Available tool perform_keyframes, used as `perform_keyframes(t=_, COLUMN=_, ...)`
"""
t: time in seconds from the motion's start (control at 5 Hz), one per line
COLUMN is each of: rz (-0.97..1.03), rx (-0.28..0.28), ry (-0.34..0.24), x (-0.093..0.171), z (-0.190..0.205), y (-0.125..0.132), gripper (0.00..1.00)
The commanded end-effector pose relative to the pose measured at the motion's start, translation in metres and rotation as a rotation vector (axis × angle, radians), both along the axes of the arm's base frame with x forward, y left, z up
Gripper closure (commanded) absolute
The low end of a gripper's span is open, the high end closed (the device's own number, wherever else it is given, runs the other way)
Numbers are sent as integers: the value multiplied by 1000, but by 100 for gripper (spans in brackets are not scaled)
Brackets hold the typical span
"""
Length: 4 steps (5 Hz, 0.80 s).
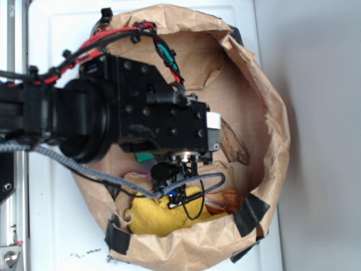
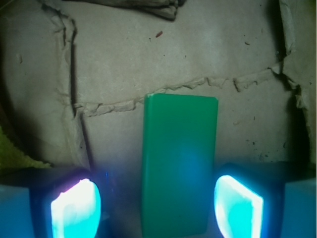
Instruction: Grab the green block.
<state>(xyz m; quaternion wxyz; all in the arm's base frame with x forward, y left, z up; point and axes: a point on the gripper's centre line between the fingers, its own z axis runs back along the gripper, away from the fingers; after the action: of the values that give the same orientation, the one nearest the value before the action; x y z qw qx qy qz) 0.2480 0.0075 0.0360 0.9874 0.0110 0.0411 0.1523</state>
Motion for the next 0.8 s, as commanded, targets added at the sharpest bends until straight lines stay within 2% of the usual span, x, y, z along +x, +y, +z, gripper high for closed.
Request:
perform_keyframes(t=0.0, rz=-10, rx=1, ry=-41, x=7, z=7, y=-4, gripper=0)
perform_keyframes(t=0.2, rz=21, rx=1, ry=-79, x=6, z=-7, y=15, gripper=0)
perform_keyframes(t=0.6, rz=35, rx=-1, ry=-97, x=4, z=-25, y=35, gripper=0)
